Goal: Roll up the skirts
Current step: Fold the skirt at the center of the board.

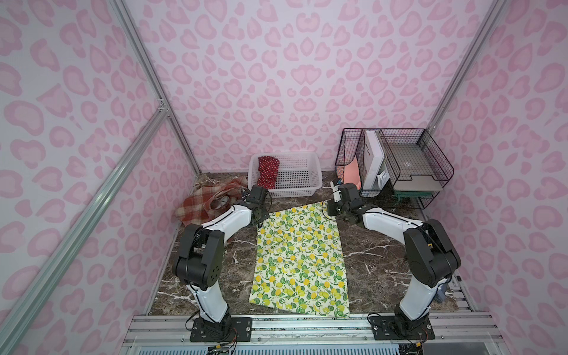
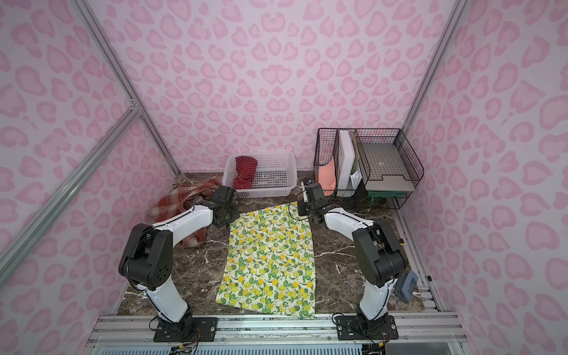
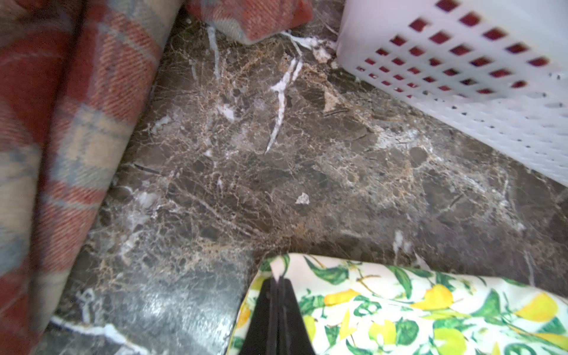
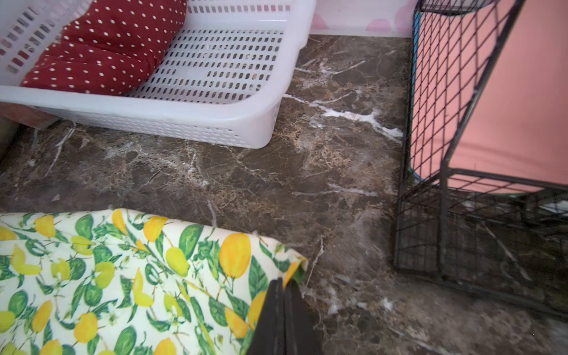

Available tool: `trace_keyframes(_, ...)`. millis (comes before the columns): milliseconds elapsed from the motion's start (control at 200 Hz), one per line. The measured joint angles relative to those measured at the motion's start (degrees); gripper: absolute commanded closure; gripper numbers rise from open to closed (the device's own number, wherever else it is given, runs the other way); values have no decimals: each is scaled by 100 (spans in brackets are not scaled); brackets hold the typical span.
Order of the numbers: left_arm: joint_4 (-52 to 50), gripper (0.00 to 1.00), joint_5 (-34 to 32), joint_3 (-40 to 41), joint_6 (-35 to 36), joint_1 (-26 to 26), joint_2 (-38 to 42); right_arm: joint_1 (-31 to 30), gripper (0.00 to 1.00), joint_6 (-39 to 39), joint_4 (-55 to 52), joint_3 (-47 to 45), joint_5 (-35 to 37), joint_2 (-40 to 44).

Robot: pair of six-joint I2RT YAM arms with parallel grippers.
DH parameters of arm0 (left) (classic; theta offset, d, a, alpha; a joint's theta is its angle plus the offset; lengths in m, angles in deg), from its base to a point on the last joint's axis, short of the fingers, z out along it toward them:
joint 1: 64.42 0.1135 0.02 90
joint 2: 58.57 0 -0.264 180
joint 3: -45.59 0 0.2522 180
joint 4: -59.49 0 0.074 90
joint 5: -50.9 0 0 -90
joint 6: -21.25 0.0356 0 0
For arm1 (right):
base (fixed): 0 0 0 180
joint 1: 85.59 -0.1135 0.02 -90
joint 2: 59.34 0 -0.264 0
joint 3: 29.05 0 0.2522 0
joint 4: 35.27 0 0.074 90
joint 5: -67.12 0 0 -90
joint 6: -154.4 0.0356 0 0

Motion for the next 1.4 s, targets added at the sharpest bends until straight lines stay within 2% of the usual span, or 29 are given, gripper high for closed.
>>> trace_keyframes(145, -133, 100, -109, 435, -4, -184, 612, -275, 100, 90, -17, -610, 105, 782)
trace_keyframes(445, -597, 100, -409, 1685, -199, -625, 2389, -922, 100, 654, -459, -2258, 466, 3132)
trace_keyframes(655, -1086, 100, -446, 2376, -466, -1025, 3777, -1604, 100, 1561, -1384, -3029, 708, 4802)
trace_keyframes(890, -1775, 100, -144, 2992, -920, -1488, 5160, -2599, 100, 3141, -2570, -3707, 778, 6487)
trace_keyframes(1095, -2420, 100, 146, 3390, -1298, -1600, 6166, -3978, 100, 4553, -3241, -4092, 1025, 7090)
trace_keyframes(1225, -2675, 100, 352, 3646, -1513, -1620, 6636, -4929, 100, 5427, -3471, -4256, 1340, 7173)
trace_keyframes(1405, -2780, 100, 664, 3856, -1644, -1659, 6686, -5429, 100, 6192, -3910, -4046, 1784, 6968)
